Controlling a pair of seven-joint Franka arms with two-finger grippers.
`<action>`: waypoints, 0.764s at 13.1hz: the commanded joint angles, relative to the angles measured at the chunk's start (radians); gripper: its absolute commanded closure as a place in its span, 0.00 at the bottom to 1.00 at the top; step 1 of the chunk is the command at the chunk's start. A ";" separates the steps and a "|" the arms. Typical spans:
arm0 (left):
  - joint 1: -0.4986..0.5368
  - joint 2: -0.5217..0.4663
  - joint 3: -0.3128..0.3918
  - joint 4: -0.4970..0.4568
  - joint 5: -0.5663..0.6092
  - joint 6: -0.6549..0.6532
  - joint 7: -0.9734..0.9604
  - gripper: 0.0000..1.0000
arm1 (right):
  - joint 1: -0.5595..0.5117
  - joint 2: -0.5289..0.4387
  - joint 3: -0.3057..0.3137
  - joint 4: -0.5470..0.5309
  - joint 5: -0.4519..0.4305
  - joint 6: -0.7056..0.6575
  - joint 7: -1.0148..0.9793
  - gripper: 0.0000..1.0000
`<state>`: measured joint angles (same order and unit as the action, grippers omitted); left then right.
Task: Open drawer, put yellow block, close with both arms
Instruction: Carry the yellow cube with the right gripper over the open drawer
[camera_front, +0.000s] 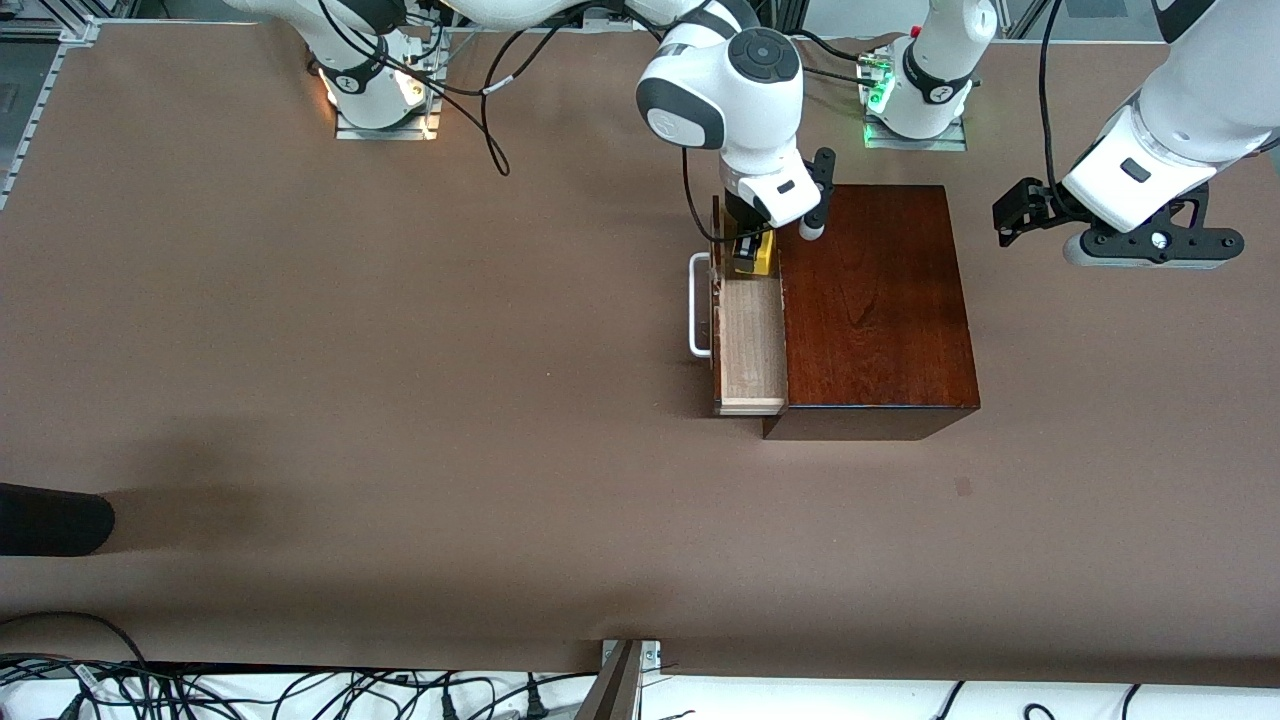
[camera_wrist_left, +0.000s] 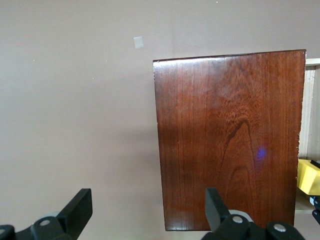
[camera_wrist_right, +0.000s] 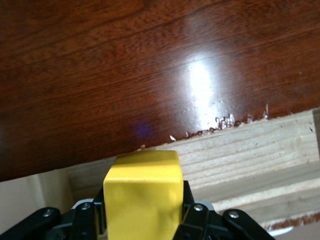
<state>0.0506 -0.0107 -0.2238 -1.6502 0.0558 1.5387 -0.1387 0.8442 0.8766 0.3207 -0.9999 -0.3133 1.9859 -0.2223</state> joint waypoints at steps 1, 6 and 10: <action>0.006 -0.002 -0.003 0.004 -0.008 -0.005 -0.007 0.00 | 0.021 0.038 -0.026 0.052 -0.021 0.013 -0.072 0.81; 0.002 -0.002 -0.005 0.007 -0.008 -0.003 -0.009 0.00 | 0.039 0.058 -0.049 0.049 -0.033 0.008 -0.121 0.79; 0.000 0.000 -0.005 0.009 -0.008 0.000 -0.009 0.00 | 0.045 0.062 -0.052 0.041 -0.047 -0.021 -0.147 0.78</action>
<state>0.0493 -0.0099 -0.2248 -1.6502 0.0557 1.5387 -0.1389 0.8708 0.9204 0.2851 -0.9966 -0.3453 1.9976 -0.3385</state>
